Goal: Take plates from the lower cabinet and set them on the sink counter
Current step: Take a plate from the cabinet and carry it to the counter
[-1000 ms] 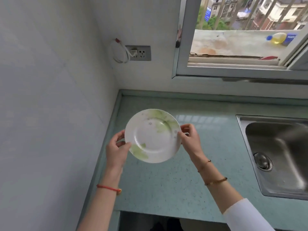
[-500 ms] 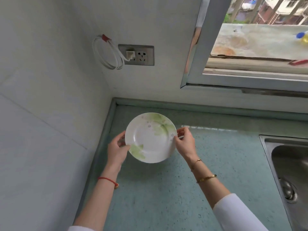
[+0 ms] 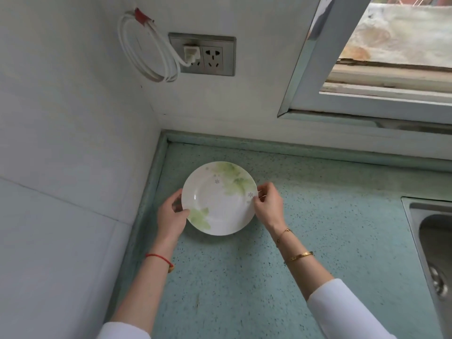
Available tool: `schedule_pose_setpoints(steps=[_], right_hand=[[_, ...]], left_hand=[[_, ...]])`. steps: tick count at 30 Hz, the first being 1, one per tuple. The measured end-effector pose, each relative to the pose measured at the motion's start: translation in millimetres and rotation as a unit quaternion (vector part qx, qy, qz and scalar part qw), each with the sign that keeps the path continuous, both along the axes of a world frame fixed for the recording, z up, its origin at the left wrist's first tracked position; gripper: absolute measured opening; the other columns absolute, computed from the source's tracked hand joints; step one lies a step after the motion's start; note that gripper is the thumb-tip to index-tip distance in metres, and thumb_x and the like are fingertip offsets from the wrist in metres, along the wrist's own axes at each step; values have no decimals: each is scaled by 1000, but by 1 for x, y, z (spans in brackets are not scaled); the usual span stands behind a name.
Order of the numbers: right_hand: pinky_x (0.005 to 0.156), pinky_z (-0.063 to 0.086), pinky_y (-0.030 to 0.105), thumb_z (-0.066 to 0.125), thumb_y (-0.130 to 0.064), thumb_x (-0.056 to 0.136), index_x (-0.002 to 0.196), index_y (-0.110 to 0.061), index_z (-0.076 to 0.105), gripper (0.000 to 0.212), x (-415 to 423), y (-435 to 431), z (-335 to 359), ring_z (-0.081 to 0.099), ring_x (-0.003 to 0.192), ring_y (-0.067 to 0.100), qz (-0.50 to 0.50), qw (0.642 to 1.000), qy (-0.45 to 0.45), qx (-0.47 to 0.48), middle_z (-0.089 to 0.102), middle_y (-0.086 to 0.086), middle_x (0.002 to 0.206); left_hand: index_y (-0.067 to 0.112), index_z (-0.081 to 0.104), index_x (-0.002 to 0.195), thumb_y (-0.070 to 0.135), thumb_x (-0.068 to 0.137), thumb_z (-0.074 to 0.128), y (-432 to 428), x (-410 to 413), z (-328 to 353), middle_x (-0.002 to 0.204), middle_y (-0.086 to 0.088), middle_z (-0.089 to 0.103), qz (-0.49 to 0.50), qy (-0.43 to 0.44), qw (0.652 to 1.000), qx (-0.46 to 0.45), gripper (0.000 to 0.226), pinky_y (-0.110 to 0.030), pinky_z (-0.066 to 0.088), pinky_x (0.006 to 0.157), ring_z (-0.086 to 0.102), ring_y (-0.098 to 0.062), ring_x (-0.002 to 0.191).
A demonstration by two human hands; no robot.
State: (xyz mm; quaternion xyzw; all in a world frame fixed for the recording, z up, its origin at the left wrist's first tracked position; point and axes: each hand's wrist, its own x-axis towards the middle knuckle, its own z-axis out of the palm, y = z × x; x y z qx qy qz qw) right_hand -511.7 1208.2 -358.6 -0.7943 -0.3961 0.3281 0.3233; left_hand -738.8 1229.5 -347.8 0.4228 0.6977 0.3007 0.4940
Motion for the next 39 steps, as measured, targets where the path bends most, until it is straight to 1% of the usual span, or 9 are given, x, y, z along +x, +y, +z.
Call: schedule_pose_setpoints(steps=[7, 17, 20, 23, 28, 31, 34, 36, 39], right_hand=[[68, 45, 29, 52, -2, 88, 101, -5, 57, 15, 3, -1, -2, 55, 82, 22, -1, 1000, 16, -10, 60, 8, 93], [71, 47, 33, 51, -1, 86, 103, -3, 59, 19, 5, 0, -2, 57, 87, 25, -3, 1000, 16, -19, 62, 10, 95], [65, 44, 28, 51, -2, 87, 105, -4, 60, 20, 4, 0, -2, 56, 83, 23, -3, 1000, 19, -21, 62, 8, 92], [66, 40, 25, 53, -6, 88, 110, -4, 61, 23, 5, -4, 1, 55, 81, 19, -5, 999, 24, -26, 60, 4, 91], [76, 48, 27, 53, -14, 93, 124, -7, 57, 32, 7, -26, 12, 59, 91, 18, -17, 999, 40, -9, 62, 6, 105], [69, 48, 19, 55, -20, 94, 124, -11, 58, 31, 6, -48, 26, 60, 88, 11, -20, 997, 65, 29, 63, 0, 102], [84, 56, 34, 56, -20, 95, 124, -12, 59, 30, 3, -71, 46, 62, 100, 18, -23, 988, 141, 55, 64, 3, 107], [86, 57, 35, 56, -20, 96, 124, -12, 59, 29, 0, -86, 61, 62, 104, 21, -20, 982, 180, 63, 64, 5, 110], [77, 55, 25, 56, -21, 97, 124, -14, 58, 28, -3, -110, 82, 61, 103, 20, -6, 974, 210, 83, 63, 5, 112]], left_hand=[[20, 57, 137, -13, 80, 59, 1, 2, -6, 113, 3, 66, -24, 44, 999, 11, 66, -30, 50, 85, 61, -12, 96], [19, 54, 139, -13, 81, 60, 0, 3, -12, 120, 1, 63, -28, 56, 998, 10, 67, -29, 49, 85, 61, -15, 99], [20, 53, 140, -12, 82, 60, -2, 2, -13, 120, 1, 64, -34, 60, 998, 11, 67, -28, 48, 83, 61, -14, 99], [20, 52, 141, -6, 84, 60, -4, 1, -10, 122, 0, 65, -49, 65, 997, 14, 64, -28, 49, 84, 62, -16, 103], [20, 51, 142, 11, 87, 67, -18, -6, 0, 129, -1, 61, -30, 100, 994, 42, 58, -34, 52, 89, 58, -15, 108], [19, 54, 139, 14, 88, 68, -36, -8, 13, 131, 1, 61, -8, 67, 994, 82, 53, -24, 48, 87, 59, -13, 108], [25, 55, 136, 18, 88, 69, -61, -7, 31, 125, 6, 62, -1, 10, 993, 116, 50, -13, 44, 82, 60, -6, 108], [27, 56, 135, 20, 88, 69, -77, -4, 43, 123, 9, 62, 0, -27, 991, 131, 49, -12, 45, 84, 59, 0, 110], [27, 59, 133, 19, 89, 70, -103, -2, 65, 122, 9, 64, 7, -67, 986, 154, 46, -19, 47, 91, 61, -3, 111]])
